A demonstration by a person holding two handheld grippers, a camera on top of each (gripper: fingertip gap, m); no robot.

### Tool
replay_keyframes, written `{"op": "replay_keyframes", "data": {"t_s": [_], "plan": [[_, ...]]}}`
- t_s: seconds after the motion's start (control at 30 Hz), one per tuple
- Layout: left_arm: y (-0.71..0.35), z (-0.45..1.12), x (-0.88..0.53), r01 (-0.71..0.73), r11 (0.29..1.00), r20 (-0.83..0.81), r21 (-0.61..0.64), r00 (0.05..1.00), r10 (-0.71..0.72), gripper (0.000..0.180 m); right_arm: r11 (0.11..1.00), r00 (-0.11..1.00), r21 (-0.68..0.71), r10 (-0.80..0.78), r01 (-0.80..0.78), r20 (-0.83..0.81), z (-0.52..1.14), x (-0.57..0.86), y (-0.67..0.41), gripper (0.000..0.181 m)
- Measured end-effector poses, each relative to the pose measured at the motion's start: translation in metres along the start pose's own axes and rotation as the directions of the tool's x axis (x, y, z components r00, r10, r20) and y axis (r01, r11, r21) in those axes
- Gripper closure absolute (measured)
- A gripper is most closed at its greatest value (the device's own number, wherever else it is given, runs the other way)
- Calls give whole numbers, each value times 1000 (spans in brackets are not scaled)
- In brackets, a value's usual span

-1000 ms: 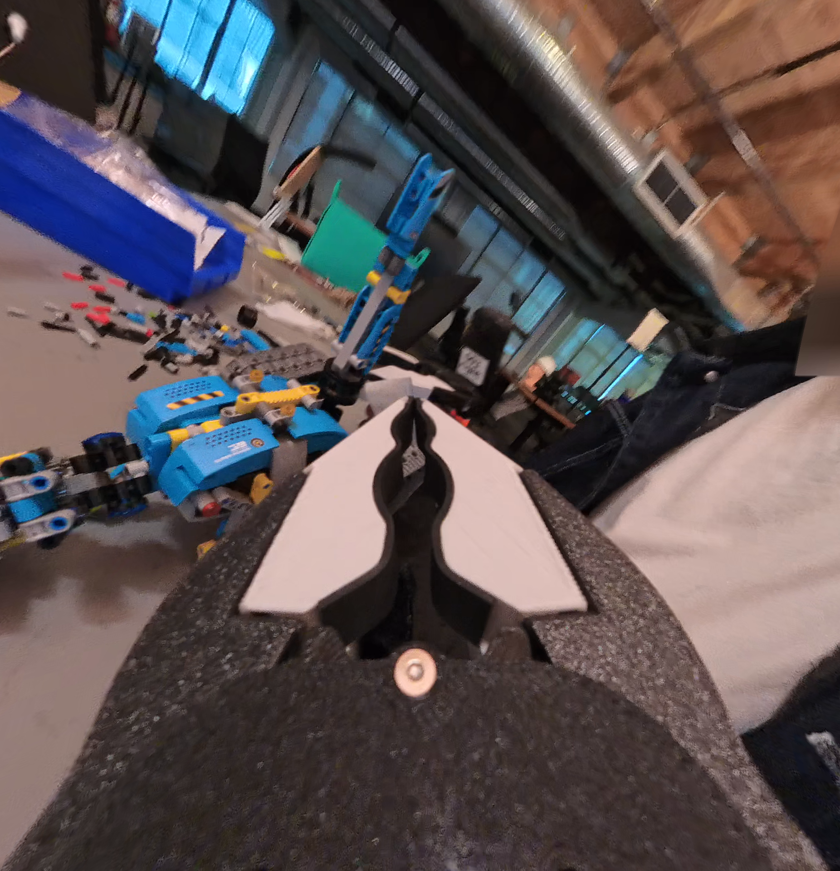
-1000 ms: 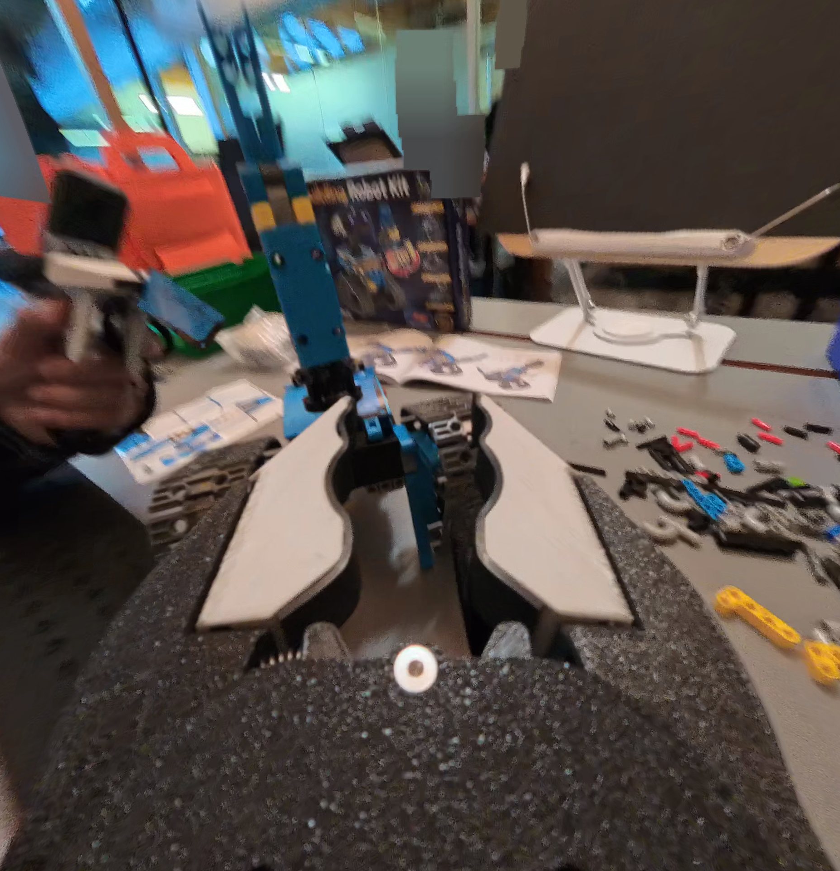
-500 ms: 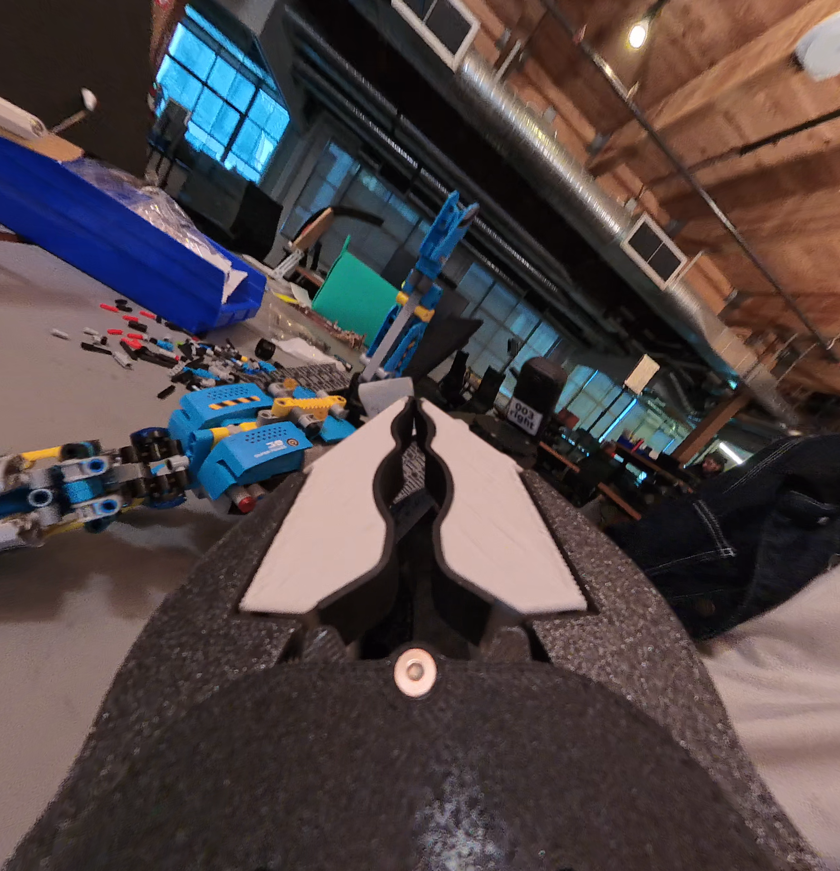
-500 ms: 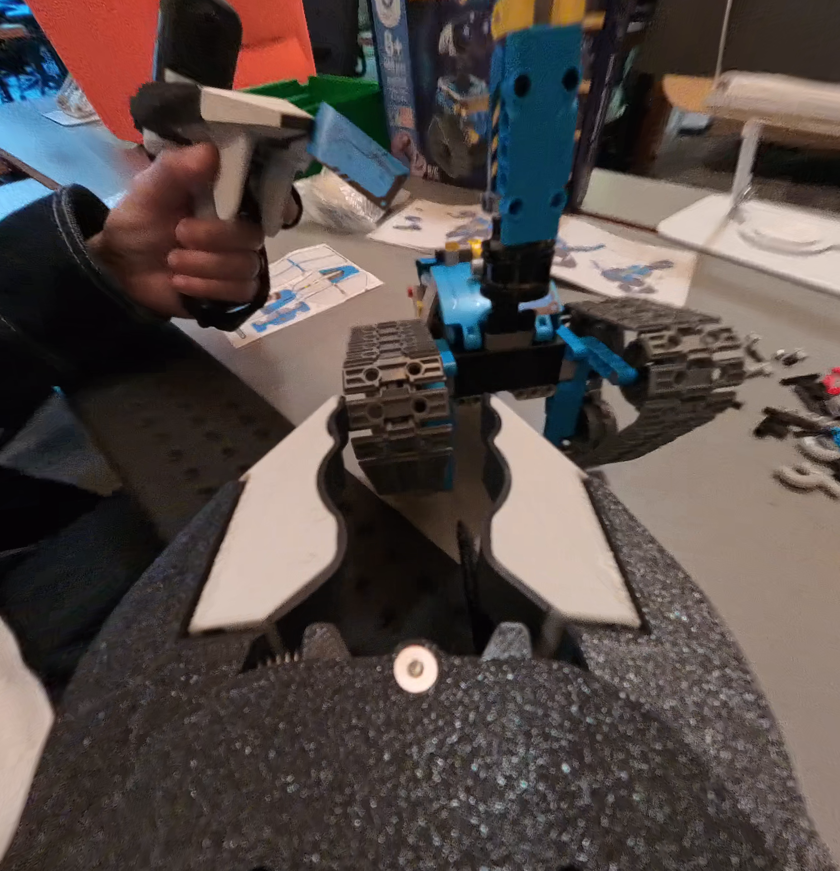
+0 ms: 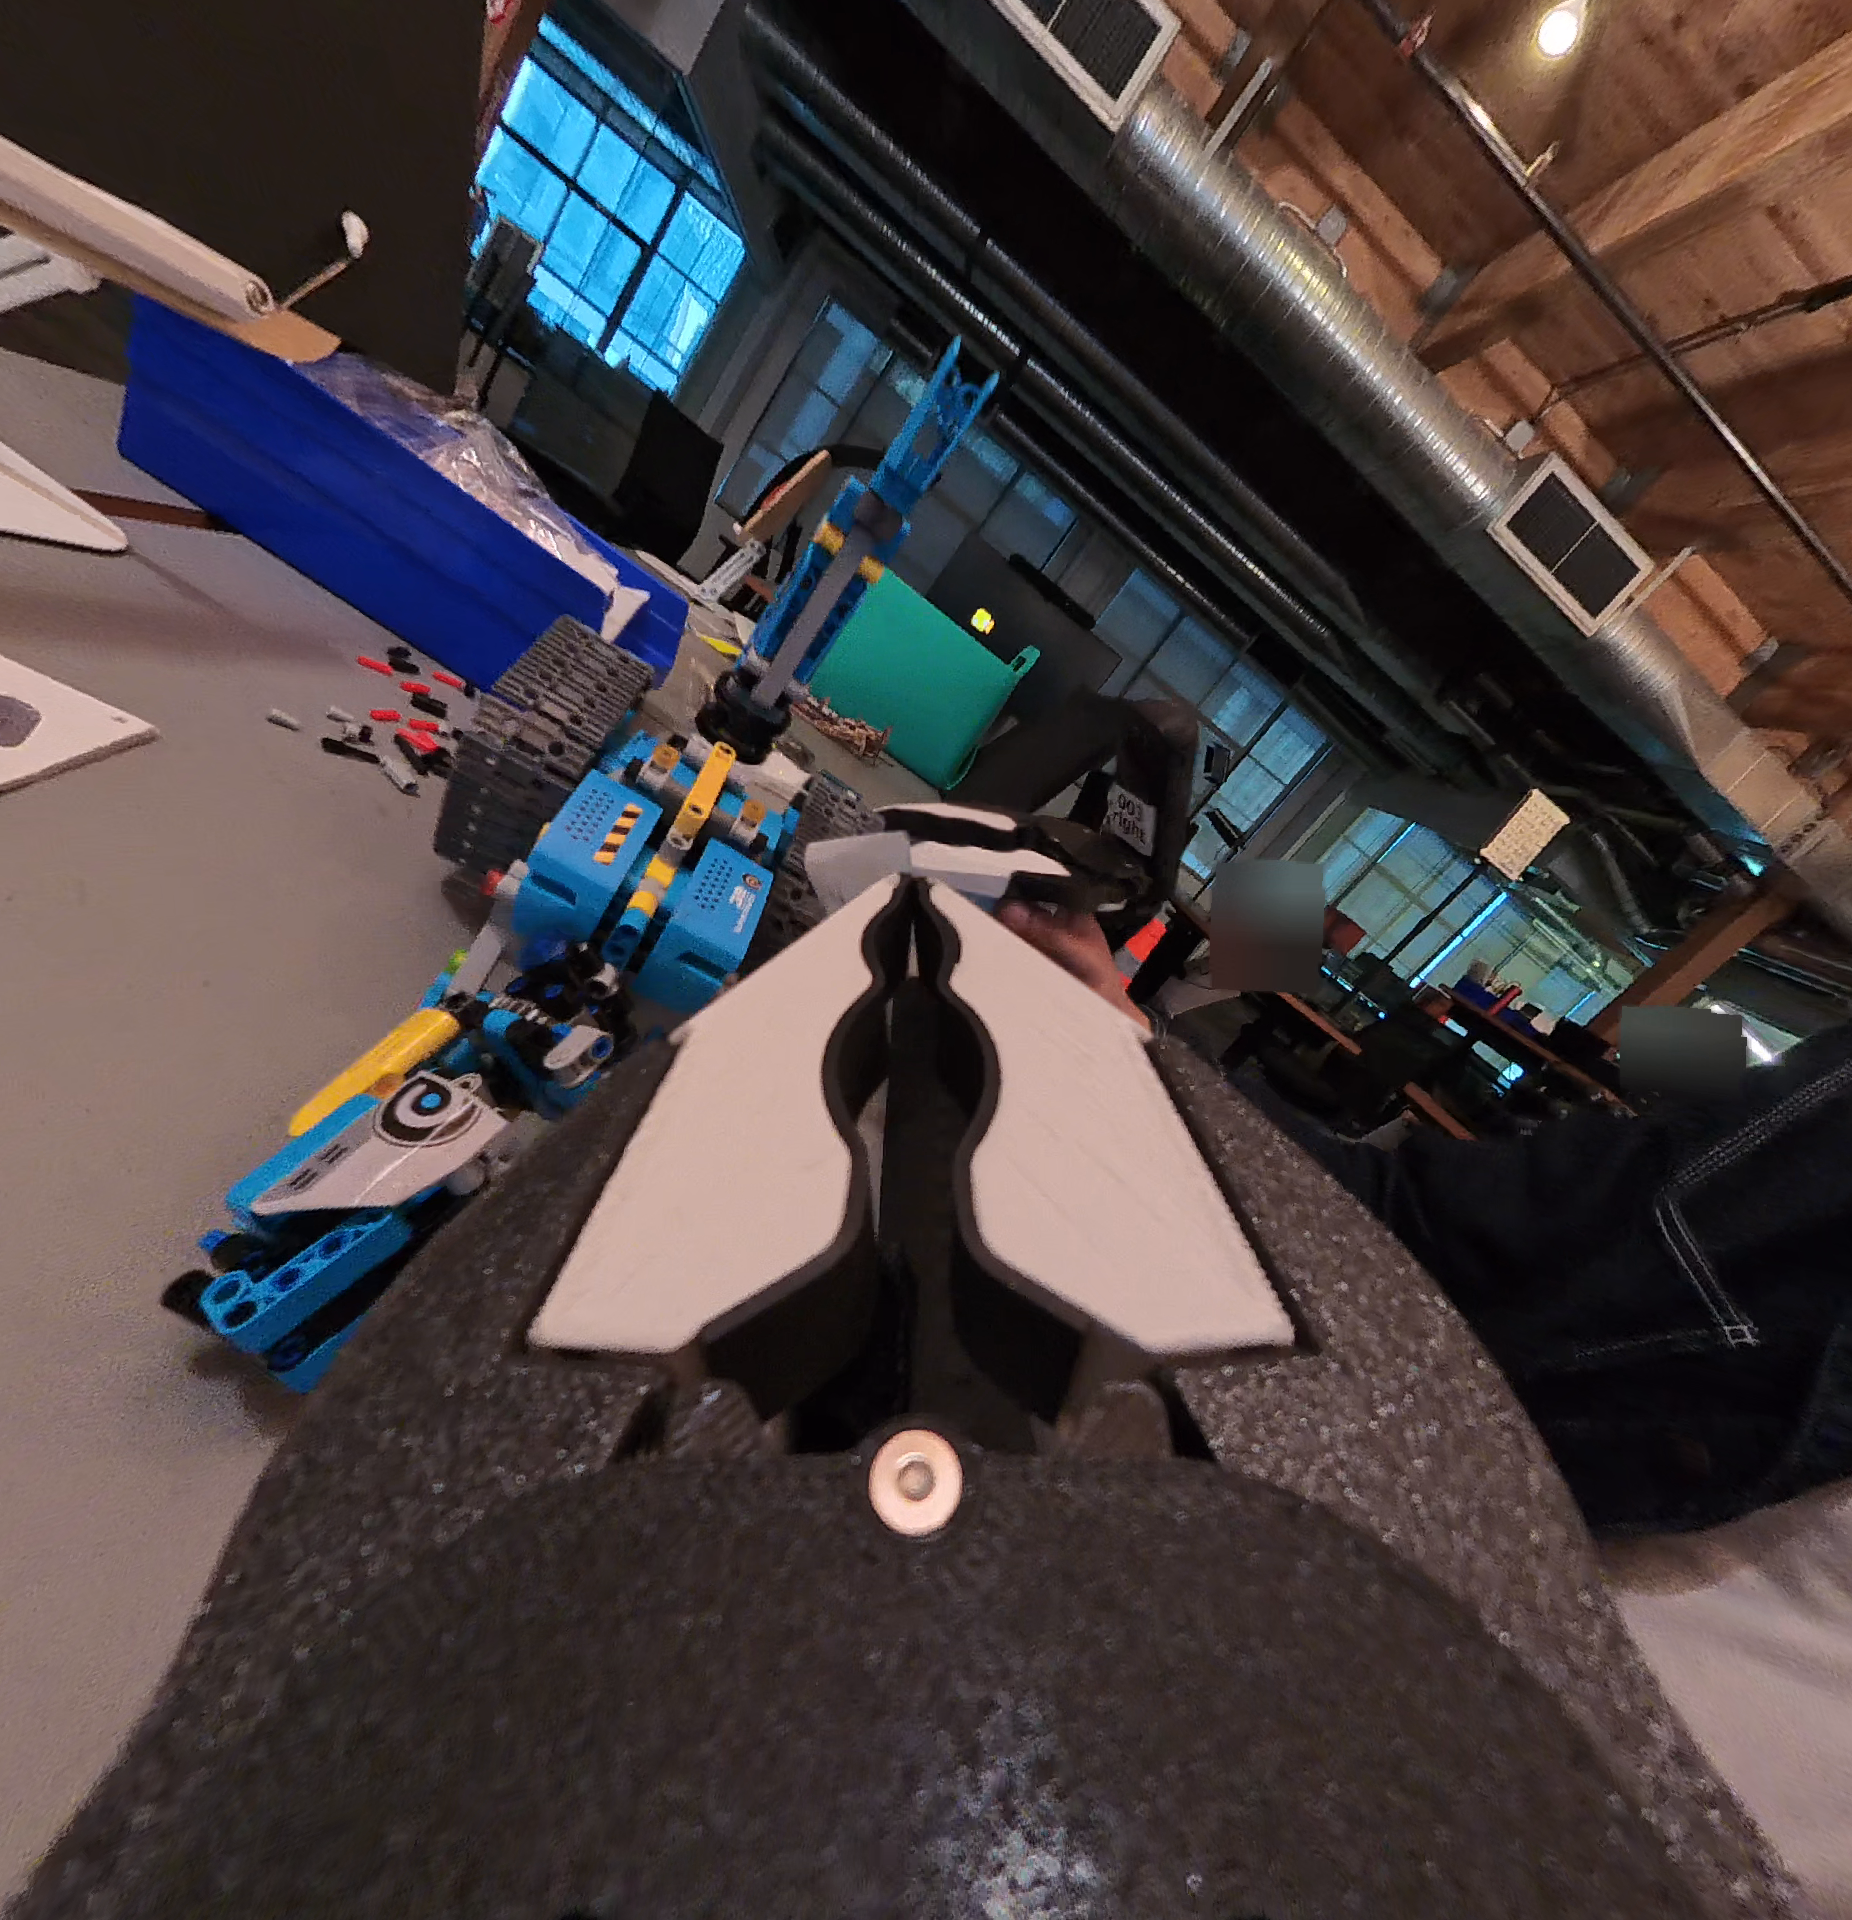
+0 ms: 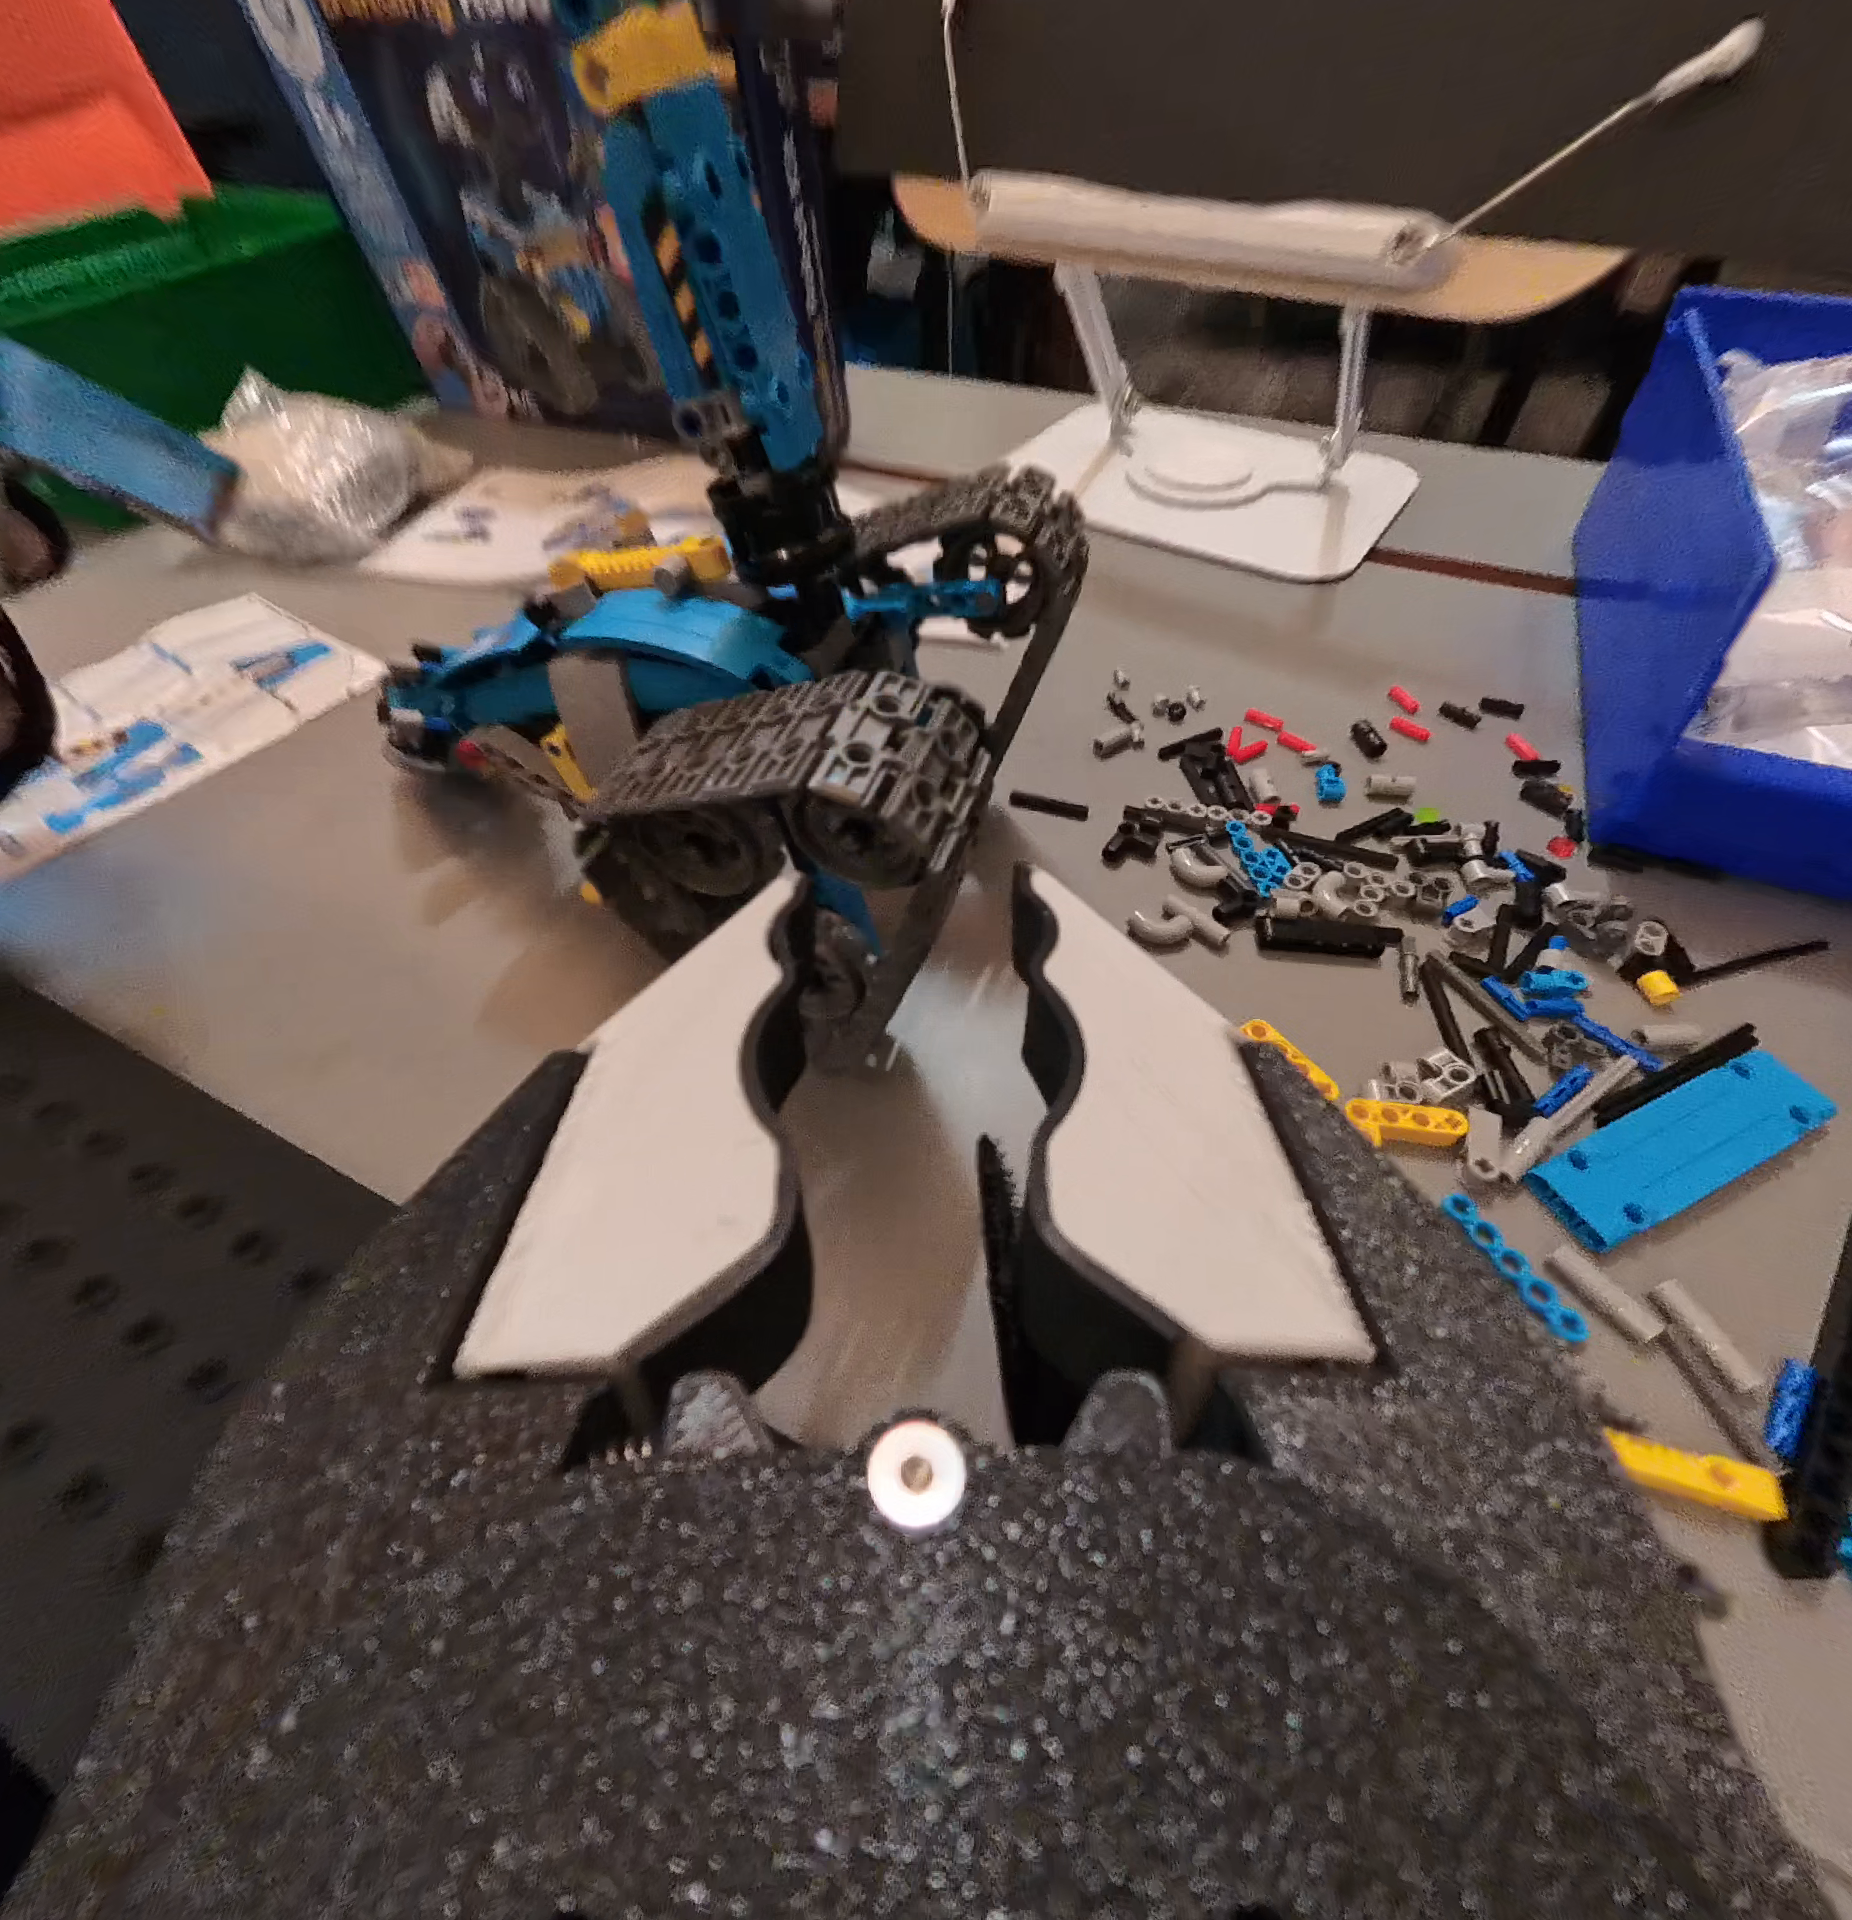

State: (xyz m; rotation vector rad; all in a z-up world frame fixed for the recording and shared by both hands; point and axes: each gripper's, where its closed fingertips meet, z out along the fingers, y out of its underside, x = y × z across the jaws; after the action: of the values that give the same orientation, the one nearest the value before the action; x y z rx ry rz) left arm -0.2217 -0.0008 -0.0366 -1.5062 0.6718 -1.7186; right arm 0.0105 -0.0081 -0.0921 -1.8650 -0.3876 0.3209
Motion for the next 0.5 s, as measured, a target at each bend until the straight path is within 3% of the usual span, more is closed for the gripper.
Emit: {"op": "replay_keyframes", "data": {"t_s": [0.13, 0.23, 0.27, 0.33, 0.4, 0.5], "plan": [[1, 15, 9, 18, 1000, -42, -1, 999, -18, 180, 970, 995, 242, -34, 9, 99, -28, -43, -30, 141], [-9, 27, 46, 39, 996, -177, 75, 984, -25, 180, 928, 901, 331, 15, -174, 433, -46, -100, -57, 147], [-11, 31, 59, 35, 994, -225, 106, 974, -11, 180, 911, 840, 315, 57, -264, 539, -45, -112, -62, 138], [-8, 40, 80, 38, 990, -312, 137, 950, 6, 180, 878, 714, 251, 136, -408, 687, -34, -124, -63, 141], [-2, 46, 96, 84, 988, -397, 133, 917, -25, 180, 838, 533, 111, 233, -534, 813, -29, -135, -66, 130], [6, 55, 100, 56, 991, -359, 123, 933, -8, 180, 838, 361, 24, 208, -546, 909, -48, -156, -81, 135]]}}
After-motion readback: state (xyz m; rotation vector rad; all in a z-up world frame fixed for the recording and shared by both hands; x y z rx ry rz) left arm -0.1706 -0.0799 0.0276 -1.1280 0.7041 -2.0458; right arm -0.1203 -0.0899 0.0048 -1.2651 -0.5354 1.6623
